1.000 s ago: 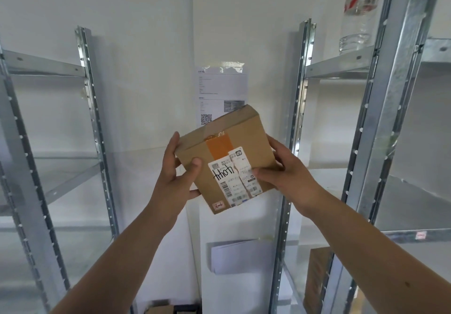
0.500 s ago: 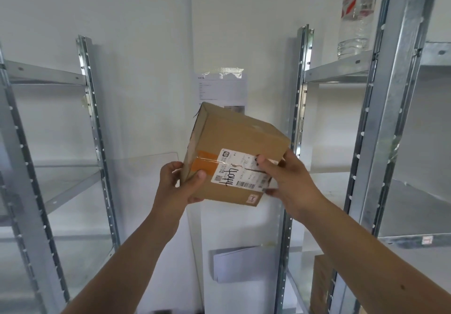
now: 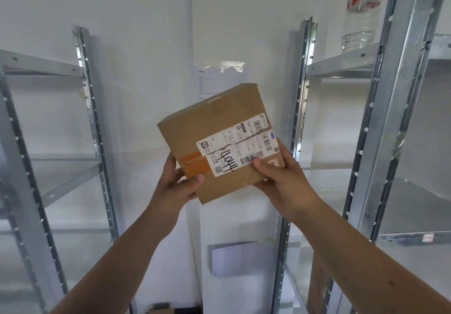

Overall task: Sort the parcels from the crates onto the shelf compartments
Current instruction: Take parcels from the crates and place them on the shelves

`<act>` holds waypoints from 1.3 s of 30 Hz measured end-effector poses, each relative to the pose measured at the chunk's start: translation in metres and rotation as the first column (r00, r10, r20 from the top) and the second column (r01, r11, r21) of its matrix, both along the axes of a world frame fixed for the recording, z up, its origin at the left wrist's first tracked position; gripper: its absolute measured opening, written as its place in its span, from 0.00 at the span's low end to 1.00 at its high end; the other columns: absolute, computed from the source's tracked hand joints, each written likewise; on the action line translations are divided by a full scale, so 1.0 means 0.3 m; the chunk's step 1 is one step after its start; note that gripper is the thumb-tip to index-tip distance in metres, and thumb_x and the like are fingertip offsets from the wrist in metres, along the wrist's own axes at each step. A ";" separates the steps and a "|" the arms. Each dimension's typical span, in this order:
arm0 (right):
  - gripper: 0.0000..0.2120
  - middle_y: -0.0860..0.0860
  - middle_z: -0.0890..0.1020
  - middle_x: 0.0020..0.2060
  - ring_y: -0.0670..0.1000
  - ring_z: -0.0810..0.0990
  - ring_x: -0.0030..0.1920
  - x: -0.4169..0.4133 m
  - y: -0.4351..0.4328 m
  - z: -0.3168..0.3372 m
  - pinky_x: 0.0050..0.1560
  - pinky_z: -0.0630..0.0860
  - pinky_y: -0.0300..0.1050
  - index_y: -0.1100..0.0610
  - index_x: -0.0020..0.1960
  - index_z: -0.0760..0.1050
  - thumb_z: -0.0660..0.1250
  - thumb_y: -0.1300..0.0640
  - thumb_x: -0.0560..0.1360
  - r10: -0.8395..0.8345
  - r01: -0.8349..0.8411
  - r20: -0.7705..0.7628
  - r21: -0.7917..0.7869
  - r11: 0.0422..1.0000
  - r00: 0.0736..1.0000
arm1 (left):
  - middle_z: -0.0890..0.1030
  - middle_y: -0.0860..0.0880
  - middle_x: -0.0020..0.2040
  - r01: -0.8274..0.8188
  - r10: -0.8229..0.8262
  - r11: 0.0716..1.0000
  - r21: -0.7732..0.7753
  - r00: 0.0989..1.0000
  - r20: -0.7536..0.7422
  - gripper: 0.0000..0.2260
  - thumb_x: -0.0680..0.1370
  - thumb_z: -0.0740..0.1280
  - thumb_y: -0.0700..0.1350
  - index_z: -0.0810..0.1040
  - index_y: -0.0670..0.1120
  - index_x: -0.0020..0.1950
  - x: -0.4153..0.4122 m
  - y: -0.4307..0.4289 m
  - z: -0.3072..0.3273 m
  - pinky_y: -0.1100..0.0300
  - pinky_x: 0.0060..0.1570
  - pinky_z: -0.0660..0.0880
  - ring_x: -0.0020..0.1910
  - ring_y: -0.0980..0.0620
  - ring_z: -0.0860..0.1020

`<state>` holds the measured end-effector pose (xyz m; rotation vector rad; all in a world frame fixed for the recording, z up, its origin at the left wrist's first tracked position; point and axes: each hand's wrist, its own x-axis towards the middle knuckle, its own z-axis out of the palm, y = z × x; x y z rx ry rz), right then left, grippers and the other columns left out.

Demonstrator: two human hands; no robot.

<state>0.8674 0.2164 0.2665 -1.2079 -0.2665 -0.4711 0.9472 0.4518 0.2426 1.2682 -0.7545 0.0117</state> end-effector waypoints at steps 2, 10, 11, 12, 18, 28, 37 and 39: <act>0.41 0.57 0.81 0.69 0.62 0.80 0.71 0.009 0.007 -0.009 0.67 0.78 0.67 0.53 0.81 0.63 0.77 0.69 0.74 0.058 -0.059 0.030 0.021 0.998 0.998 | 0.79 0.51 0.72 0.022 -0.022 1.000 0.003 1.000 -0.015 0.42 0.70 0.78 0.52 0.63 0.65 0.80 0.000 -0.005 -0.008 0.37 0.62 0.80 0.71 0.45 0.78; 0.33 0.53 0.82 0.68 0.59 0.82 0.68 -0.006 0.037 0.008 0.66 0.78 0.70 0.49 0.76 0.71 0.78 0.55 0.73 -0.026 0.004 -0.060 -0.337 0.941 0.998 | 0.75 0.49 0.77 0.078 -0.084 0.993 0.094 0.995 0.061 0.37 0.78 0.74 0.41 0.62 0.59 0.82 -0.012 -0.008 -0.022 0.32 0.68 0.74 0.75 0.42 0.74; 0.31 0.53 0.83 0.67 0.58 0.83 0.66 -0.013 0.034 0.020 0.65 0.79 0.69 0.50 0.75 0.73 0.77 0.55 0.73 -0.060 0.045 -0.036 -0.321 0.946 0.998 | 0.75 0.50 0.77 0.038 -0.041 0.998 0.056 0.998 0.045 0.42 0.77 0.77 0.43 0.58 0.60 0.84 -0.006 -0.002 -0.026 0.32 0.69 0.73 0.75 0.44 0.75; 0.29 0.52 0.84 0.66 0.58 0.84 0.65 -0.021 0.033 0.033 0.64 0.80 0.69 0.49 0.74 0.74 0.77 0.54 0.74 -0.086 0.077 -0.017 -0.312 0.947 0.996 | 0.74 0.50 0.78 -0.011 0.011 1.000 0.007 1.000 -0.008 0.50 0.73 0.81 0.46 0.52 0.63 0.85 0.005 0.008 -0.030 0.32 0.70 0.73 0.74 0.45 0.76; 0.31 0.46 0.83 0.68 0.54 0.83 0.67 -0.046 0.029 0.051 0.64 0.82 0.60 0.42 0.80 0.68 0.73 0.43 0.79 -0.208 0.220 0.076 -0.442 0.869 0.975 | 0.82 0.52 0.70 -0.188 0.184 0.981 0.050 0.980 0.075 0.38 0.70 0.80 0.47 0.71 0.60 0.78 0.038 0.046 -0.010 0.37 0.65 0.79 0.70 0.47 0.78; 0.20 0.44 0.88 0.59 0.50 0.87 0.59 -0.078 0.032 0.036 0.64 0.83 0.60 0.46 0.71 0.80 0.72 0.55 0.80 -0.349 0.353 0.075 -0.344 0.870 0.934 | 0.81 0.54 0.70 -0.120 0.119 0.992 0.029 0.992 0.038 0.35 0.73 0.75 0.49 0.69 0.60 0.79 0.003 0.011 -0.008 0.38 0.64 0.79 0.68 0.46 0.80; 0.25 0.47 0.86 0.64 0.55 0.84 0.65 -0.234 -0.033 -0.026 0.65 0.81 0.64 0.42 0.75 0.76 0.73 0.48 0.78 -0.420 0.407 0.053 -0.379 0.831 0.906 | 0.85 0.55 0.64 0.048 -0.048 0.999 -0.007 0.997 -0.067 0.24 0.79 0.73 0.41 0.76 0.56 0.74 -0.057 -0.090 -0.040 0.57 0.50 0.82 0.61 0.52 0.84; 0.25 0.46 0.85 0.64 0.54 0.83 0.66 -0.288 -0.046 -0.040 0.66 0.80 0.62 0.41 0.75 0.76 0.72 0.49 0.79 -0.469 0.456 0.057 -0.368 0.811 0.881 | 0.86 0.55 0.62 0.084 -0.084 0.996 -0.004 0.993 -0.087 0.20 0.82 0.69 0.40 0.78 0.55 0.72 -0.078 -0.127 -0.040 0.63 0.46 0.82 0.59 0.54 0.85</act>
